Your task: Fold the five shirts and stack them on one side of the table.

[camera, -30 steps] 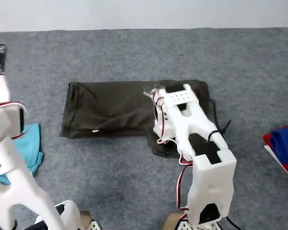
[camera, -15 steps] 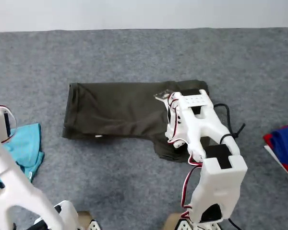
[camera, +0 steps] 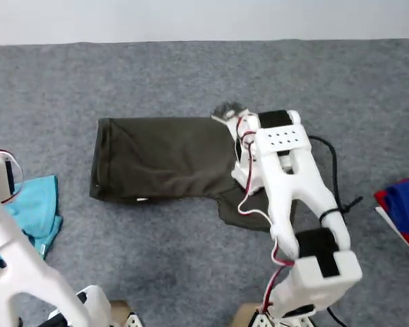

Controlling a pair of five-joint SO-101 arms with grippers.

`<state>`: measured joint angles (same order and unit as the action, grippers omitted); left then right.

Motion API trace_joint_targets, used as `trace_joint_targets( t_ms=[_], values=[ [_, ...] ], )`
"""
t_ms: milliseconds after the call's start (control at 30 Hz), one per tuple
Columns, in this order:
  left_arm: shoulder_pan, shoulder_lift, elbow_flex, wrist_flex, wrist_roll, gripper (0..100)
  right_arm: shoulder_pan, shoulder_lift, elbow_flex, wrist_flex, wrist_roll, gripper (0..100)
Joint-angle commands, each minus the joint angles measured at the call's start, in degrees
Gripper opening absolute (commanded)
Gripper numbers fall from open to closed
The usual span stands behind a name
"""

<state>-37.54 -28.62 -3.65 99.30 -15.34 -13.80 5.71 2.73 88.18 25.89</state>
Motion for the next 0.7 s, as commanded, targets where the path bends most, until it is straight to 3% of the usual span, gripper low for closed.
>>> trace_joint_targets(
  t_ms=[0, 300, 667],
  values=[
    [-0.18, -1.76, 0.04, 0.44, -0.53, 1, -0.92, -6.73, -5.01, 1.1, -2.81, 1.5],
    [-0.09, -1.76, -0.22, 0.88, -0.26, 1, -10.15, 0.57, -5.8, -10.68, -5.98, 1.2],
    [8.26, -1.76, -4.35, 0.79, -0.18, 1, -4.79, -3.65, -10.02, -3.21, -11.69, 1.0]
  ],
)
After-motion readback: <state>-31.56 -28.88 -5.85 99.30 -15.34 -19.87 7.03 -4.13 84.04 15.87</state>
